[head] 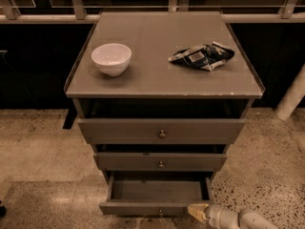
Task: Close bottom drawer
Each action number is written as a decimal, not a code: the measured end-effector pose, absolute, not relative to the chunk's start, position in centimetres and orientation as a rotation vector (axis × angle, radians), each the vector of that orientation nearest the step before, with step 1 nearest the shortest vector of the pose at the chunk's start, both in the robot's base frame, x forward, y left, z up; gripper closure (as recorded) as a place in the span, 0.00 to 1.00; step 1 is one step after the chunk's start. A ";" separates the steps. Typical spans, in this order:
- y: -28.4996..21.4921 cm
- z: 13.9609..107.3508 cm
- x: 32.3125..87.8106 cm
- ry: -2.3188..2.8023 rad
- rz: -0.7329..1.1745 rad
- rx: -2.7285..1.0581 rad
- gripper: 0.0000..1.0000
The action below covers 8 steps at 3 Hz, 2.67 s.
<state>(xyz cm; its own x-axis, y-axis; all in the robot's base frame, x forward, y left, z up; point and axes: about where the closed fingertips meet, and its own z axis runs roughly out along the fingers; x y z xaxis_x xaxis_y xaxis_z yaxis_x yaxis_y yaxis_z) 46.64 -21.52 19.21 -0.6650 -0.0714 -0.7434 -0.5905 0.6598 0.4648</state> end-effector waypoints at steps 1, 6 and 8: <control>-21.5 19.1 46.7 2.163 0.934 -0.508 1.00; -19.4 15.6 54.0 2.165 0.959 -0.577 1.00; -18.8 15.9 56.3 2.144 0.945 -0.605 1.00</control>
Offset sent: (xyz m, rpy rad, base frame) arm 0.0648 0.0125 -0.0379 -0.0219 0.0154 0.0187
